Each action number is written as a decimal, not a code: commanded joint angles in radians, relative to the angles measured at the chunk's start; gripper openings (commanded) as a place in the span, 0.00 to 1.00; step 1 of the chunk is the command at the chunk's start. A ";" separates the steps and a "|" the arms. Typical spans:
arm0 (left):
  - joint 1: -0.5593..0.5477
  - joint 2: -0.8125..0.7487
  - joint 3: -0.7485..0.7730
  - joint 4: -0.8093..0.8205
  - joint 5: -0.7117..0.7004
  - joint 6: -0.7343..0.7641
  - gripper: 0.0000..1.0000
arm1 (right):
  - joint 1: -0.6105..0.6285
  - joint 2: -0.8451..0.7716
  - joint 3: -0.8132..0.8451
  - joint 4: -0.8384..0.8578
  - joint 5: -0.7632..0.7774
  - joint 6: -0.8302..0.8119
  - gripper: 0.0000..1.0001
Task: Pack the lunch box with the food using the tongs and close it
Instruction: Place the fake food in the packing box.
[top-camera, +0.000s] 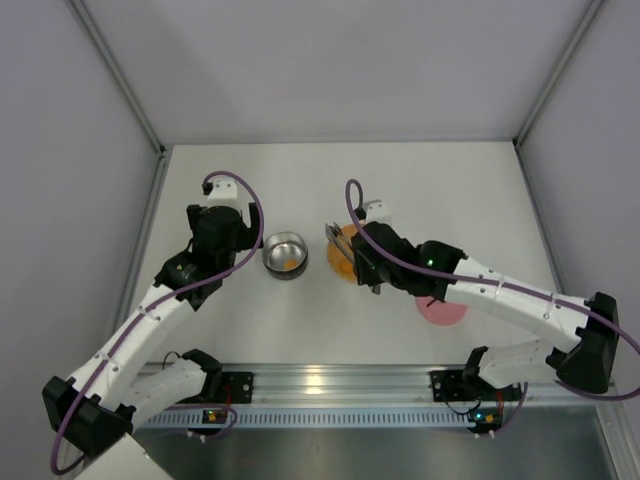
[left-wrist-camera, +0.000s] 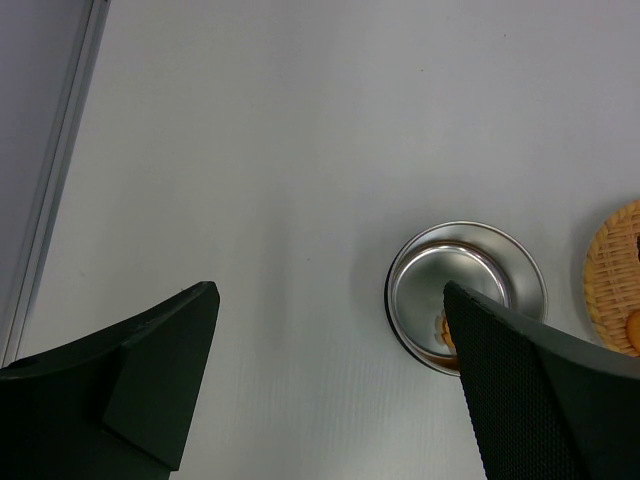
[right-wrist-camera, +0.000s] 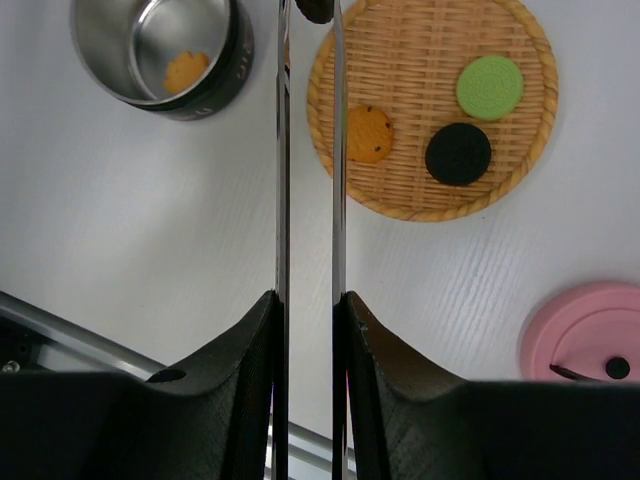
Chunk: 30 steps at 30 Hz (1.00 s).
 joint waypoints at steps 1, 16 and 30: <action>-0.002 -0.009 0.036 0.005 0.002 0.007 0.99 | 0.045 0.032 0.109 0.049 -0.005 -0.017 0.17; -0.004 -0.009 0.036 0.003 -0.001 0.009 0.99 | 0.173 0.233 0.279 0.066 -0.008 -0.029 0.18; -0.002 -0.009 0.036 0.003 -0.002 0.009 0.99 | 0.179 0.247 0.292 0.063 -0.002 -0.031 0.45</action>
